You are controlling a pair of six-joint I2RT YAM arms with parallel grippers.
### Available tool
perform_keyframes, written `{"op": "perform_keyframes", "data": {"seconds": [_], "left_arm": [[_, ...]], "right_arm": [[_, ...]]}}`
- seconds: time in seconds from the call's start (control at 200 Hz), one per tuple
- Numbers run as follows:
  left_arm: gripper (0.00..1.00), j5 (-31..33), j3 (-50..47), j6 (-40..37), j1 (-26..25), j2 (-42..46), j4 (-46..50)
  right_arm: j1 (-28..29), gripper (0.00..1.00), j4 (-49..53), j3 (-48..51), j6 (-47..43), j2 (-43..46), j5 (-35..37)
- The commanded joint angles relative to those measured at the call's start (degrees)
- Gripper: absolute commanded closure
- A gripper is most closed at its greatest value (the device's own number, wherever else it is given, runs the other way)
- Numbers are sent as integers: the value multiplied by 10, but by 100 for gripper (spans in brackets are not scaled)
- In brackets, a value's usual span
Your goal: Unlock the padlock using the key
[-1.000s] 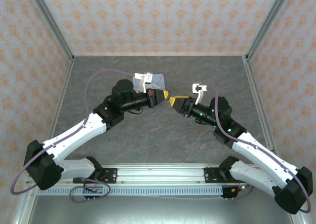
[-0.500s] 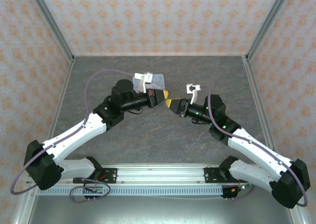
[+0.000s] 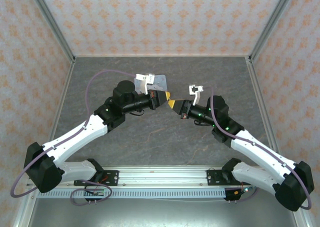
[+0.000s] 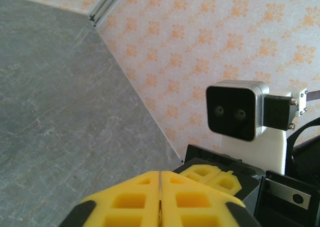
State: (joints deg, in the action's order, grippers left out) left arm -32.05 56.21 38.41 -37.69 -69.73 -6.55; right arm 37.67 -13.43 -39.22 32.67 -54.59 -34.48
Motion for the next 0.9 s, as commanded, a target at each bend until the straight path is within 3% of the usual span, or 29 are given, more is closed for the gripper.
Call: {"op": "perform_keyframes", "data": {"seconds": [0.0,0.28,0.46,0.611,0.896], "left_arm": [[82,27,17,-24,-2,19,24],[47,131,22,-47,16,48,129],[24,138,-47,-13,68,51,119],[17,123,-117,0,118,41,80],[15,85,-181,-16,168,-32,-31]], "right_arm": [[-2,100,20,-20,-22,14,21],[-7,100,96,-23,-62,7,75],[-38,100,85,-45,-68,-69,32],[-65,100,51,-91,-64,-167,-13],[-102,100,-15,-234,-46,-392,-62]]}}
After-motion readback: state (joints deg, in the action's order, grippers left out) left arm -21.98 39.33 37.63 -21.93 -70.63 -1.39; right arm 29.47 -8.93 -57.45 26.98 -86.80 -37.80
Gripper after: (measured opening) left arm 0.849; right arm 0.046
